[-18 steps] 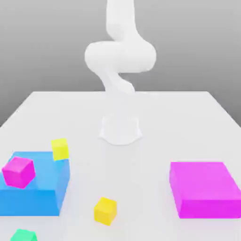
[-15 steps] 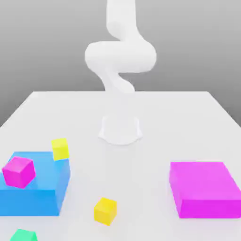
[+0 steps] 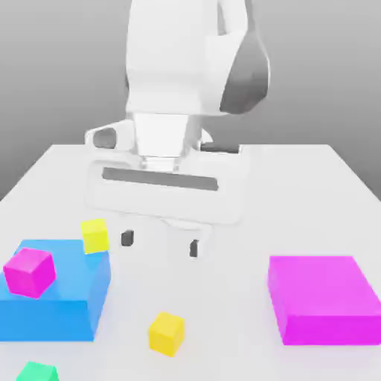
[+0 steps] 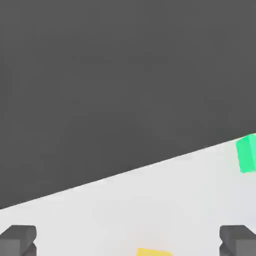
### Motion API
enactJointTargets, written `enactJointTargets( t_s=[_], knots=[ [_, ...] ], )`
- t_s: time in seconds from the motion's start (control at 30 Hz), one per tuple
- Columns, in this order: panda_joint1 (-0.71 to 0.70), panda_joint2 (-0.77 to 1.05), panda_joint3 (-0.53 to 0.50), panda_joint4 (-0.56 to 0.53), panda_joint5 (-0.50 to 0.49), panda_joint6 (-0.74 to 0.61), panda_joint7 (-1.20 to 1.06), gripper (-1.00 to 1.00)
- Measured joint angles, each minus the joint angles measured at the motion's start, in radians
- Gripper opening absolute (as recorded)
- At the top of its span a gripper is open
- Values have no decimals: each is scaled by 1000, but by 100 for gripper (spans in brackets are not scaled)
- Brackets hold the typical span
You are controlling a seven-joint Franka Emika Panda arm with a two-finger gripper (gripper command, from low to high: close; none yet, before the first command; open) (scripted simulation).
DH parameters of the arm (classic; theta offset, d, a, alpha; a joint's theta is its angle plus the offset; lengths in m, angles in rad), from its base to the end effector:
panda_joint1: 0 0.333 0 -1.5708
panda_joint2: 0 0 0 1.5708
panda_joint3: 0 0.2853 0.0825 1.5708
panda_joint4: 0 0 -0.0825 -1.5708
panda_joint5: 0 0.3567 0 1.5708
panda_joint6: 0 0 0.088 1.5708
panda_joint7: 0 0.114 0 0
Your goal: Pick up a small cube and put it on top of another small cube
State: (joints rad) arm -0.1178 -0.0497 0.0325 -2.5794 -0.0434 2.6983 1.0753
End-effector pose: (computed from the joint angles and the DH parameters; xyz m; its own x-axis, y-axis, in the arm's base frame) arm 0.4450 -0.0368 0.2798 0.4245 -0.8996 0.1028 -0.8901 -0.4354 -0.1345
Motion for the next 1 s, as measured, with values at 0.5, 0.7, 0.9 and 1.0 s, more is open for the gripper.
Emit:
enactJointTargets(
  t_s=[0.5, 0.7, 0.9, 1.0],
  knots=[
    [1, 398, -17, -36, 14, 266, 56, -100],
    [-6, 322, -8, -51, 20, 205, 53, -100],
    [-50, 242, -25, 21, 44, 50, 11, -100],
    [-95, 281, -49, 127, 60, -18, -27, -100]
  ],
)
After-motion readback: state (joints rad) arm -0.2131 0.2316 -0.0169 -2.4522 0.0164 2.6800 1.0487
